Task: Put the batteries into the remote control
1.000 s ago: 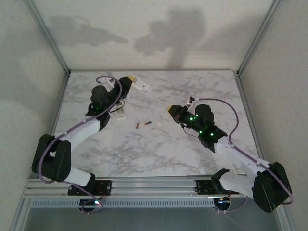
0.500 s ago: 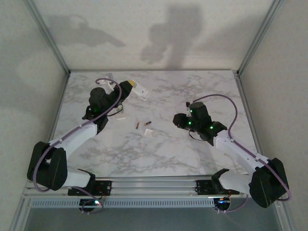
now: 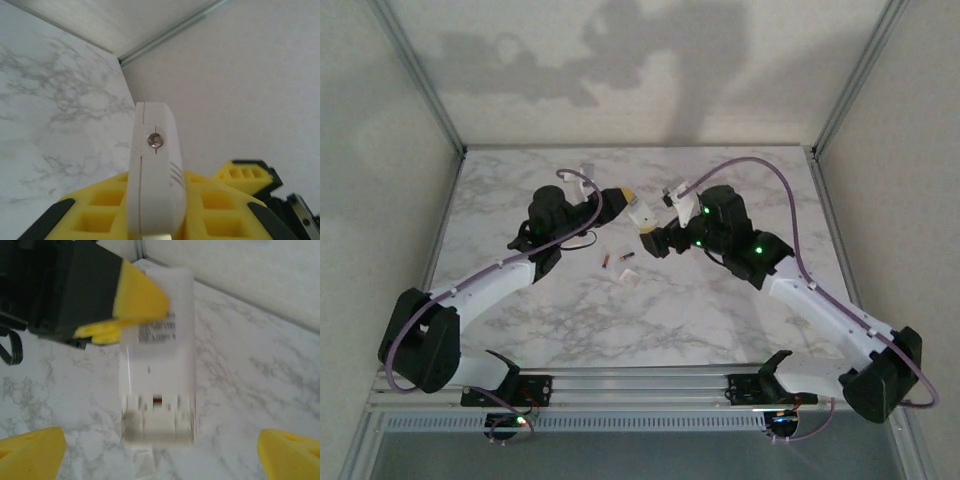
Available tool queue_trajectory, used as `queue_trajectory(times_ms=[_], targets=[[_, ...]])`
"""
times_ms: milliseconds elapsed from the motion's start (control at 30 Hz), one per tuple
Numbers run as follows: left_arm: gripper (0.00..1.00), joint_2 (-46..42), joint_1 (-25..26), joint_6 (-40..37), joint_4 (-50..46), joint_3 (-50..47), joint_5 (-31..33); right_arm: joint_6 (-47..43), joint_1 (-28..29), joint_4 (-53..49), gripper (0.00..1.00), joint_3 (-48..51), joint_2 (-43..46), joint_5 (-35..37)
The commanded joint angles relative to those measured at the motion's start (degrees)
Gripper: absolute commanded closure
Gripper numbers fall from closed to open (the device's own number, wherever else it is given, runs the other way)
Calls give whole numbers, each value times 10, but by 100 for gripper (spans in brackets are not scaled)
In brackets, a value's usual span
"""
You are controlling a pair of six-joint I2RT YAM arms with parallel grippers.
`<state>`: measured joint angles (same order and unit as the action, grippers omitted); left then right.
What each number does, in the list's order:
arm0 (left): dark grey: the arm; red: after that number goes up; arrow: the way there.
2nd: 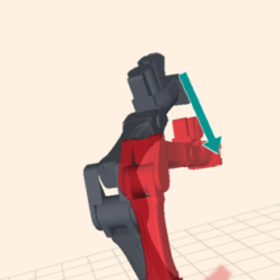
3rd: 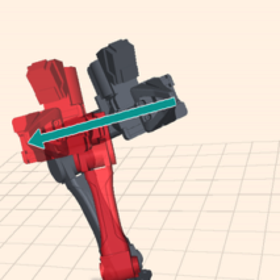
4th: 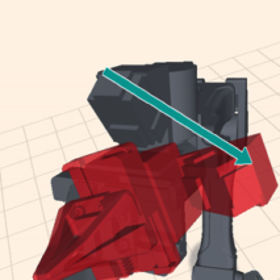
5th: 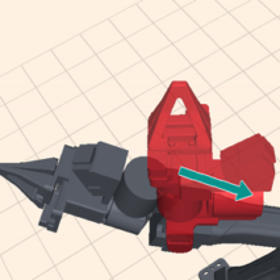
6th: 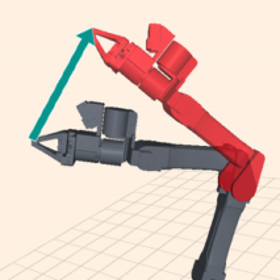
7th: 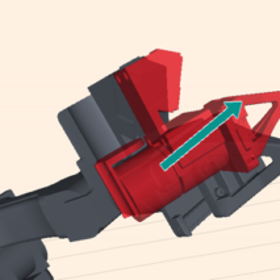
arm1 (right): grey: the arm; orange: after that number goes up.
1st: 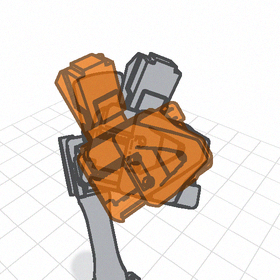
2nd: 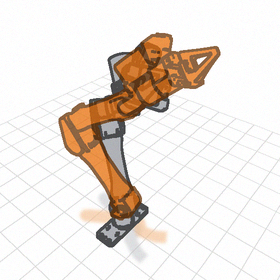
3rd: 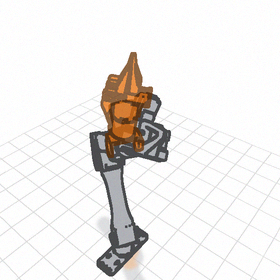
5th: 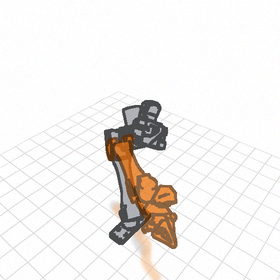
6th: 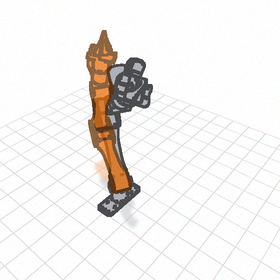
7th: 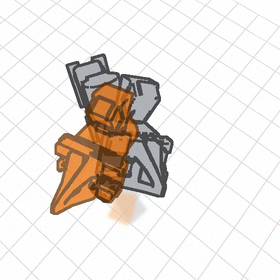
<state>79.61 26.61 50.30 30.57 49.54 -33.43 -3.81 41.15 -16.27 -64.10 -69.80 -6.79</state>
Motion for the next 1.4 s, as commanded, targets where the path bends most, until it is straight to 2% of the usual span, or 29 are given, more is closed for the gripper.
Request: queue_trajectory(times_ms=[0,167,267,400,433,500,567,633,667,733,800,900,1000,1100,1267,1367], targets=[[100,1,10,19,44,24,-21,-77,3,-27,5,-50,-56,-24],[100,-4,13,26,47,28,-28,-91,2,-56,22,-103,-112,-59],[100,-6,13,26,44,30,-31,-93,2,-68,47,-127,-127,-70],[100,-9,13,21,46,32,-33,-117,2,-72,61,-123,-117,-69],[93,-11,13,16,44,33,-32,-128,2,-76,63,-120,-111,-69],[48,-24,10,-11,25,37,-22,-170,2,-99,64,-112,-95,-64],[19,-52,4,-63,-21,44,1,-227,-5,-133,65,-95,-75,-55],[8,-96,1,-157,-97,59,40,-305,-22,-173,65,-65,-53,-60],[5,-119,2,-217,-146,67,62,-361,-26,-207,66,-45,-43,-63],[3,-159,4,-313,-217,78,92,-459,-28,-291,67,-19,-30,-81],[2,-198,5,-395,-261,76,101,-511,-27,-349,70,1,-35,-78],[1,-251,5,-489,-270,42,79,-548,-21,-380,70,34,-53,-82],[1,-301,8,-588,-246,-18,34,-584,-6,-360,70,80,-70,-79],[0,-327,11,-634,-244,-53,35,-596,-1,-320,70,104,-94,-73],[0,-313,17,-711,-318,-45,10,-598,2,-274,66,102,-164,-60],[0,-311,21,-718,-312,-54,10,-592,3,-226,62,106,-204,-48]])
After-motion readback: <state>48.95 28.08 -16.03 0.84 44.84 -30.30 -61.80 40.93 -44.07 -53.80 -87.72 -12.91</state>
